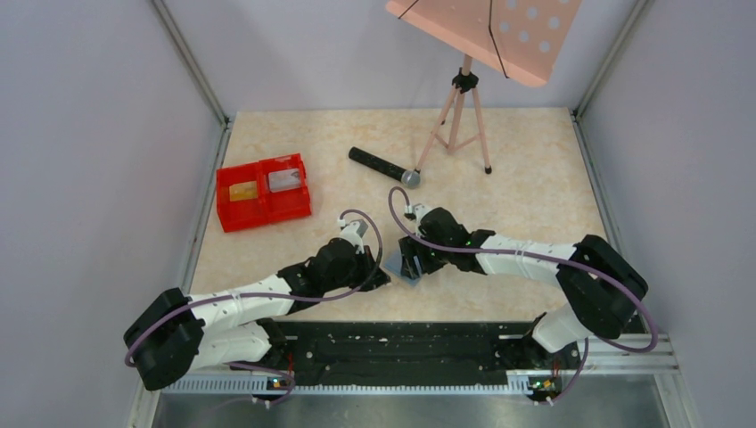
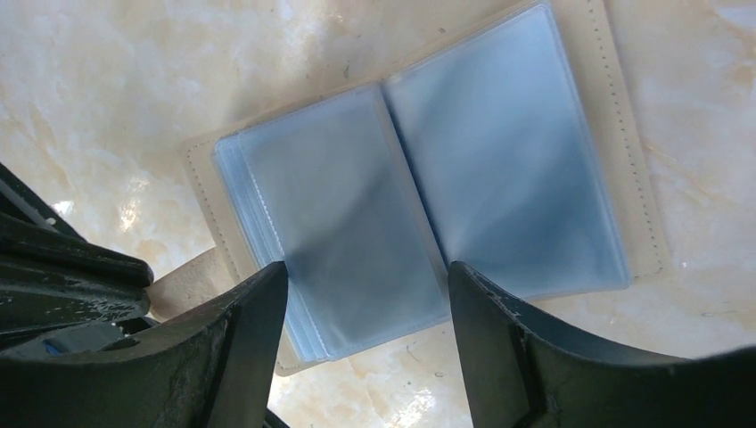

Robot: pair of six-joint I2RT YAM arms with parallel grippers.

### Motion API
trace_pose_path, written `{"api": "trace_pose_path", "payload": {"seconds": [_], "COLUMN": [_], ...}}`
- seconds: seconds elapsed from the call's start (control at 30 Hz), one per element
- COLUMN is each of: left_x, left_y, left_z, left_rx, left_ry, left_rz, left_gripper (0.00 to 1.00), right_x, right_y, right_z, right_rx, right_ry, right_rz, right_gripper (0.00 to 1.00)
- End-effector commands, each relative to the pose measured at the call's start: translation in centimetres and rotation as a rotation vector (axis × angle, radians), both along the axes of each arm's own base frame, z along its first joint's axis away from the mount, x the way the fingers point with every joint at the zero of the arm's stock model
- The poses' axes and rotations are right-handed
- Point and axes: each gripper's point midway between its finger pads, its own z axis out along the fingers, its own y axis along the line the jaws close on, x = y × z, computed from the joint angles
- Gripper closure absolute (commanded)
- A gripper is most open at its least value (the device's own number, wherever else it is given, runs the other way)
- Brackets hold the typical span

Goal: Take the credit cards out of the card holder
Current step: Open the card holder at the center of the board.

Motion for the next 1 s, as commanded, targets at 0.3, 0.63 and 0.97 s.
{"api": "trace_pose_path", "payload": {"seconds": [0.3,0.63,0.97], "left_x": [0.6,0.5,0.3], "left_y": [-0.1,0.0,0.7], "left_z": [1.3,1.0,0.3], "left_rx": [-0.040,-0.032,-0.008], "left_ry": [-0.043,-0.038,-0.031], "left_rz": [0.020,0.021,0.032], "left_gripper": [1.00,1.00,1.00], "right_x": [2.3,3.2,4.2], "right_y": [-1.4,-3.4,-5.1], "right_z": [2.9,2.3,2.2], "right_rx": [-0.015,-0.081,-0.088], "right_ry": [-0.149,-0.167,-0.171], "right_rz": [-0.132,-0.213,-0.273], "right_gripper": [0.39,0.40,0.41]}}
